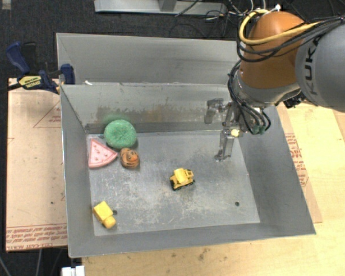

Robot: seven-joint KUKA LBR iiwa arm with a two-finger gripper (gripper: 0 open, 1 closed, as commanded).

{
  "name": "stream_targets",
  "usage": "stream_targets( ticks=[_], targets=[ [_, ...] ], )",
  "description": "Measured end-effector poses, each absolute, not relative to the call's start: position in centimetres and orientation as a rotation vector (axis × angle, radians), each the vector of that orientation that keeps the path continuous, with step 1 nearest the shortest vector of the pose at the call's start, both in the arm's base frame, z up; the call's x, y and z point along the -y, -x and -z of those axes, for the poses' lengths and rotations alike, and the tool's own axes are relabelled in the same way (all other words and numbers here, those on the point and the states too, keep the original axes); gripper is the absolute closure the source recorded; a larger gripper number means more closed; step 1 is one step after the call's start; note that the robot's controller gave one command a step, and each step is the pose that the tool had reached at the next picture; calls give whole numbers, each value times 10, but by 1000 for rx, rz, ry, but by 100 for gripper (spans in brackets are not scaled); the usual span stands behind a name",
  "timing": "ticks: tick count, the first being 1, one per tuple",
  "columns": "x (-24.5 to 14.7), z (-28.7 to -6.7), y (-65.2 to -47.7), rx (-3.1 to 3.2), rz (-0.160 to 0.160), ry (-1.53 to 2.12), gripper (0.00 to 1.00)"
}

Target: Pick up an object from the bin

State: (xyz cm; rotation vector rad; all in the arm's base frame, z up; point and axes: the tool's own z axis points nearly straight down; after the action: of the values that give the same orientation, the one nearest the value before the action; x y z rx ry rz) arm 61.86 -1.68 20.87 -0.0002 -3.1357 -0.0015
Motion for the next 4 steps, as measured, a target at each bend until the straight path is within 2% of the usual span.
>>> stream_targets(
  ticks=[2,3,4],
  targets=[
    [22,-206,-617,3146,2,-75,0],
    [5,-152,-608,3141,-3,-228,0],
    [-10,-108,-575,3137,3,-178,0]
  ],
)
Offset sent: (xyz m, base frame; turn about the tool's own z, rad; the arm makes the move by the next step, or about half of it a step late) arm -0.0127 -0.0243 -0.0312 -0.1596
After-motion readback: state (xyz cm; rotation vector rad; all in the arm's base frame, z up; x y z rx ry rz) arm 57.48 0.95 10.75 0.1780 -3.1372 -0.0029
